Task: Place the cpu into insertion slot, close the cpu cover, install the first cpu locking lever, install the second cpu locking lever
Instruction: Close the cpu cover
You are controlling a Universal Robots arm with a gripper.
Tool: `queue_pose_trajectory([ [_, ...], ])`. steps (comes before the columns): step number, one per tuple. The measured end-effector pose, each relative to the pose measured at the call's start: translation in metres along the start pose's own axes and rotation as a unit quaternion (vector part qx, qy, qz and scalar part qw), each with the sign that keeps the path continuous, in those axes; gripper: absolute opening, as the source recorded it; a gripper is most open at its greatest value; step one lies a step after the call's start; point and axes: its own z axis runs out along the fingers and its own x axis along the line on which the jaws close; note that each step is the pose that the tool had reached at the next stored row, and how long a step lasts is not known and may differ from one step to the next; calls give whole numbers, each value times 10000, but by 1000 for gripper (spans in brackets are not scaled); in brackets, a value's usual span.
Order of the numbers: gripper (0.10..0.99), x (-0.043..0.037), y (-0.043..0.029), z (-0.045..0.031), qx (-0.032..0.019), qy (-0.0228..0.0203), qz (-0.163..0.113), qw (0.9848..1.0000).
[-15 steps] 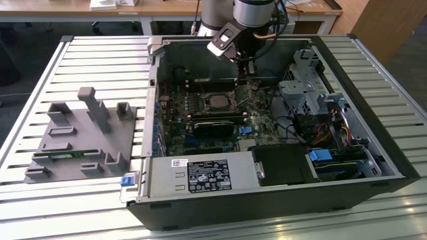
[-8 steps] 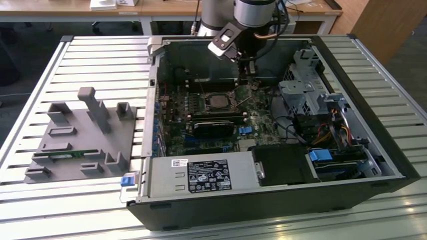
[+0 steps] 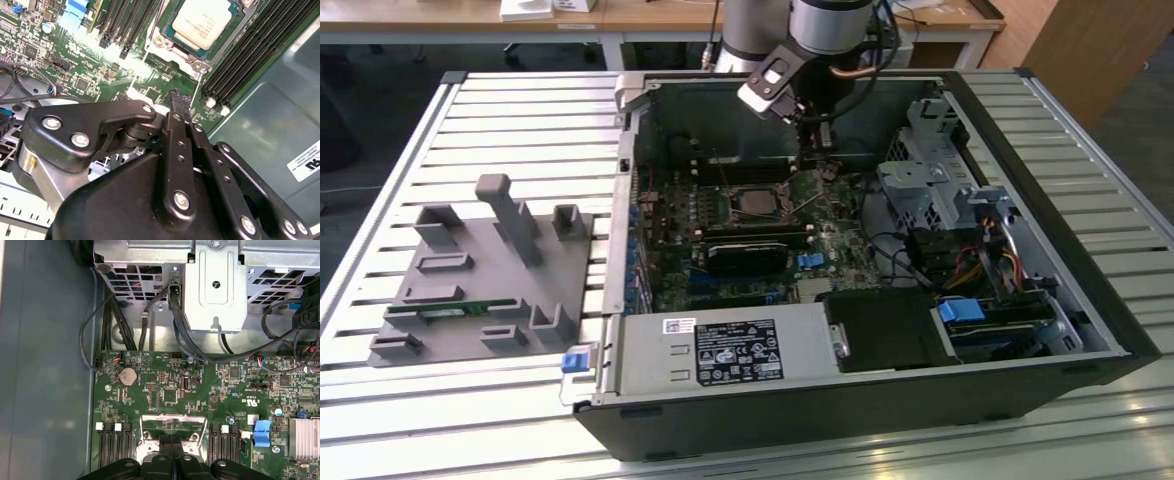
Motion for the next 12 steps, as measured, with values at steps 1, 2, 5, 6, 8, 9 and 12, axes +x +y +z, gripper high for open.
queue_pose_trajectory([
  [1,106,0,3,0,0,0,0,10000],
  [2,106,0,6,0,0,0,0,10000],
  [5,106,0,17,1,0,0,0,10000],
  [6,106,0,21,1,0,0,0,10000],
  [8,106,0,28,1,0,0,0,10000],
  [9,106,0,32,1,0,0,0,10000],
  [12,106,0,44,2,0,0,0,10000],
])
